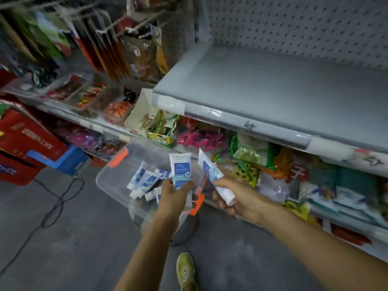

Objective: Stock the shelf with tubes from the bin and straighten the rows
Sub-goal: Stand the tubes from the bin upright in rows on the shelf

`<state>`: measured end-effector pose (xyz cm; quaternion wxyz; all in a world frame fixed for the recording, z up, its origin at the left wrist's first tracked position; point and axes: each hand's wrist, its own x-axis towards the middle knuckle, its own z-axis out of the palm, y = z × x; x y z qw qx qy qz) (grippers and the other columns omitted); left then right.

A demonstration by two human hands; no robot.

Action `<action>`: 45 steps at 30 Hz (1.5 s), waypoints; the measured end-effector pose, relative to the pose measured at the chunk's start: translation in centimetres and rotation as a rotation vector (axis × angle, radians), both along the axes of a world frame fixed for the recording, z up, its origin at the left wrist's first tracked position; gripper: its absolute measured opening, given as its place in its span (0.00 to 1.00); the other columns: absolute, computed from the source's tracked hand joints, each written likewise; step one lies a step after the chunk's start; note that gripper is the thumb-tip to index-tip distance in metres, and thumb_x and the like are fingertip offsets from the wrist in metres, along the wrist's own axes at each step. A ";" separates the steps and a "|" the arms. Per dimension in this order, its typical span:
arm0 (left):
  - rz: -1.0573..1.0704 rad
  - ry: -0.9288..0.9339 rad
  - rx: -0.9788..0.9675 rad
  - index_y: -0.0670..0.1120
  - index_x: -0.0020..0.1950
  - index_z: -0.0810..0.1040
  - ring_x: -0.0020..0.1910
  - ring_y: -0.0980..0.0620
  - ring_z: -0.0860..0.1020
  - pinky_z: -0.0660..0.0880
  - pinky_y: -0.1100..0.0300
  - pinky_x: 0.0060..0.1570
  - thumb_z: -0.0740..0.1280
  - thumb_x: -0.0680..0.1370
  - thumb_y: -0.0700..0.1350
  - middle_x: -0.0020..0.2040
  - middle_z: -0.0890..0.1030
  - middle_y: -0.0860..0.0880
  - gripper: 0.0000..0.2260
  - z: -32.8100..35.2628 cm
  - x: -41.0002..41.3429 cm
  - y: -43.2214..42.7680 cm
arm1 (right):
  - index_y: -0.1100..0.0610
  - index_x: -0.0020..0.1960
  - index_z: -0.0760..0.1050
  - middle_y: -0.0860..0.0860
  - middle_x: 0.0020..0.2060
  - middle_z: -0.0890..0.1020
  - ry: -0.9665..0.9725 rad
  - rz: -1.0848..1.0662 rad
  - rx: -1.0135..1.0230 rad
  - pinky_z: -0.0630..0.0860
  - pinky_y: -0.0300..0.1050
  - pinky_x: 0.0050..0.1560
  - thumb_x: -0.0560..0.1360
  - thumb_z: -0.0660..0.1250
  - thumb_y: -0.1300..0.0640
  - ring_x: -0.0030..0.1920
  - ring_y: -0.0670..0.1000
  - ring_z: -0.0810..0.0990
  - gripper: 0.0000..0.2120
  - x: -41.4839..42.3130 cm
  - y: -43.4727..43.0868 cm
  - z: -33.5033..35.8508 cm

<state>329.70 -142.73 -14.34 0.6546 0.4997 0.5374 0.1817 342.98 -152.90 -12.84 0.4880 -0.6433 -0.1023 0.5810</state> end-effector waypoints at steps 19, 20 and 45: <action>-0.420 -0.331 0.384 0.48 0.59 0.71 0.42 0.50 0.81 0.78 0.55 0.39 0.67 0.79 0.48 0.51 0.81 0.43 0.12 21.6 13.2 -26.4 | 0.59 0.50 0.67 0.59 0.31 0.74 -0.320 -0.298 0.422 0.49 0.40 0.26 0.77 0.62 0.57 0.19 0.49 0.63 0.06 9.9 -29.8 19.3; -0.439 -0.359 0.378 0.47 0.59 0.71 0.38 0.53 0.81 0.77 0.59 0.35 0.66 0.79 0.47 0.50 0.80 0.44 0.11 22.5 13.8 -27.0 | 0.58 0.50 0.68 0.59 0.31 0.74 -0.343 -0.307 0.442 0.50 0.40 0.26 0.77 0.62 0.57 0.20 0.49 0.63 0.06 10.4 -30.6 20.0; -0.575 -0.687 0.716 0.54 0.62 0.65 0.44 0.51 0.79 0.80 0.50 0.46 0.64 0.79 0.40 0.48 0.77 0.59 0.16 32.5 27.0 -28.8 | 0.53 0.57 0.72 0.53 0.51 0.83 -0.962 -0.691 0.529 0.76 0.49 0.48 0.74 0.69 0.57 0.51 0.55 0.81 0.13 25.5 -31.2 34.8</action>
